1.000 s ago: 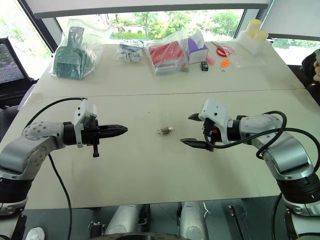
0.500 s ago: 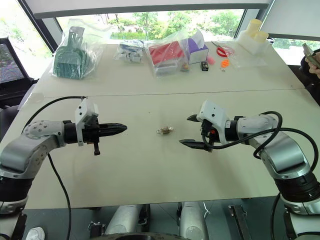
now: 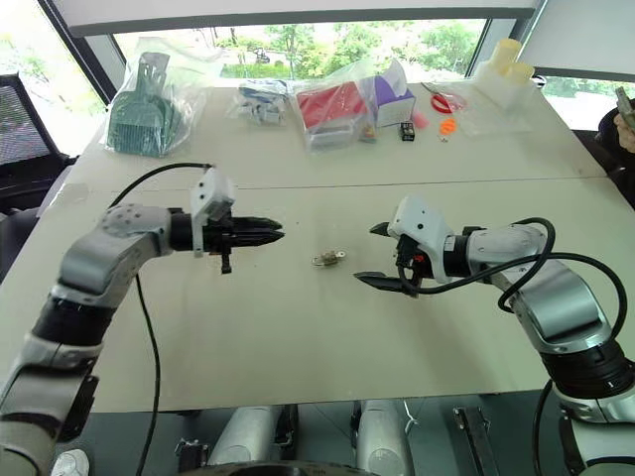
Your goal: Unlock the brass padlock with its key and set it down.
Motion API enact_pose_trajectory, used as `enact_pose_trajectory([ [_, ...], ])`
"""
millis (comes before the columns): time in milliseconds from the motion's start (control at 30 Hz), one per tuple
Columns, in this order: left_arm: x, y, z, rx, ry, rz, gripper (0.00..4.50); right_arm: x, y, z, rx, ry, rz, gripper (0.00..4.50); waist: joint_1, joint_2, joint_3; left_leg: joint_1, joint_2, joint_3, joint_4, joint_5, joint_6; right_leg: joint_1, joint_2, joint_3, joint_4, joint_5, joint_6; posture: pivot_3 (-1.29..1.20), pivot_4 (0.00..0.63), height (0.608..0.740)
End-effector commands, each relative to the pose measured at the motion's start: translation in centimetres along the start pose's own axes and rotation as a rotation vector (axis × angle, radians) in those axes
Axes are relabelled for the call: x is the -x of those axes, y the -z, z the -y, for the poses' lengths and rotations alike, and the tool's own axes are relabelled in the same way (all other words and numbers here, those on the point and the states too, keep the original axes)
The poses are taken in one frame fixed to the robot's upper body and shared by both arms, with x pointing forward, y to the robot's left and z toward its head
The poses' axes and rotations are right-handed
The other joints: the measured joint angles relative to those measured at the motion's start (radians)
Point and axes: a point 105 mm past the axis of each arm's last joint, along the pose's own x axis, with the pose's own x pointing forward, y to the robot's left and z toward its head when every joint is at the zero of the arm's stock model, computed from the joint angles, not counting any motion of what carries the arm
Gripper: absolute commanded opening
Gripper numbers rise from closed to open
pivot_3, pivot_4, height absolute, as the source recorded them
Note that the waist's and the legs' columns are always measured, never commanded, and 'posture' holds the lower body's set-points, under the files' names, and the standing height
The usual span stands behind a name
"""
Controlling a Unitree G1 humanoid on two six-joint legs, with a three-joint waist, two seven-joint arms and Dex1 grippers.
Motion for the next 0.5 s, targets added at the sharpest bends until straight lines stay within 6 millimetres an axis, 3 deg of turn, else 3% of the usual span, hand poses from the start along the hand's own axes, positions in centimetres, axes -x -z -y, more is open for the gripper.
enact_pose_trajectory([
  [33, -1.2, 0.6, 0.0, -0.056, 0.060, -0.046, 2.63, 0.2, -0.9, 0.0, 0.042, 0.025, 0.024, 4.50, -0.003, 0.000, 0.000, 0.000, 0.000, 0.000, 0.000, 0.000, 0.000, 0.000, 0.000, 0.000, 0.000, 0.000, 0.000, 0.00, 0.150, 0.740],
  [167, -3.1, 1.9, -0.2, -0.092, 0.083, -0.082, 4.47, 0.2, -0.8, -0.3, 0.036, 0.037, 0.025, 4.50, -0.001, 0.000, 0.000, 0.000, 0.000, 0.000, 0.000, 0.000, 0.000, 0.000, 0.000, 0.000, 0.000, 0.000, 0.000, 0.00, 0.150, 0.740],
  [500, -6.7, 4.3, 0.1, -0.127, 0.018, -0.104, 4.47, 0.4, -0.6, -0.6, 0.025, 0.063, 0.020, 4.50, 0.001, 0.000, 0.000, 0.000, 0.002, -0.001, 0.003, 0.000, 0.000, 0.000, 0.000, 0.000, 0.001, 0.000, 0.000, 0.00, 0.150, 0.740],
])
